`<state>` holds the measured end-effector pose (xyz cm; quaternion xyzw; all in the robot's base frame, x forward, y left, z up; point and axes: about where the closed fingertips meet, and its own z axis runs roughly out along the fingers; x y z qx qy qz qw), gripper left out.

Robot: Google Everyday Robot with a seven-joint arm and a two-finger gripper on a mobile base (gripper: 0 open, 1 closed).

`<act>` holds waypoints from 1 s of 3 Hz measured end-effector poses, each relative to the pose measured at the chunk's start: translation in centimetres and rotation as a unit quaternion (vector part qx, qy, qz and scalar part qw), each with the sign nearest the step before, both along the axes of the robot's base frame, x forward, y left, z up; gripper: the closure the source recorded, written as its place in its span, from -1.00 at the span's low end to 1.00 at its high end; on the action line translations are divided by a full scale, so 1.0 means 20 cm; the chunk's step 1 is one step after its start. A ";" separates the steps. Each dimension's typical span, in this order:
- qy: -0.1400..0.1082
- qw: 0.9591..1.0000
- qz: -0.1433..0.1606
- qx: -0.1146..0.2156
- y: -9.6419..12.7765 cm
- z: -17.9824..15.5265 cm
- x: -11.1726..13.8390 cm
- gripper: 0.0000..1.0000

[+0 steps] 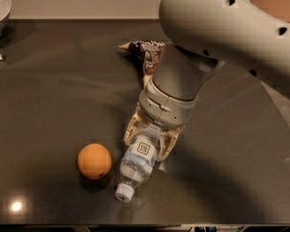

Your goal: Move blue plastic bottle near orange

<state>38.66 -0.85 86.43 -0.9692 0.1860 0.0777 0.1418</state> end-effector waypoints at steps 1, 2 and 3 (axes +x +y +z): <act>0.004 1.000 0.001 -0.004 0.02 -0.02 -0.01 -0.74; 0.002 1.000 0.002 -0.003 0.02 -0.02 -0.01 -1.00; 0.001 1.000 0.002 -0.003 0.02 -0.02 -0.01 -1.00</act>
Offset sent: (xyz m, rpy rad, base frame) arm -0.0012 0.0027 -0.0041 -0.0062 0.0076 0.0024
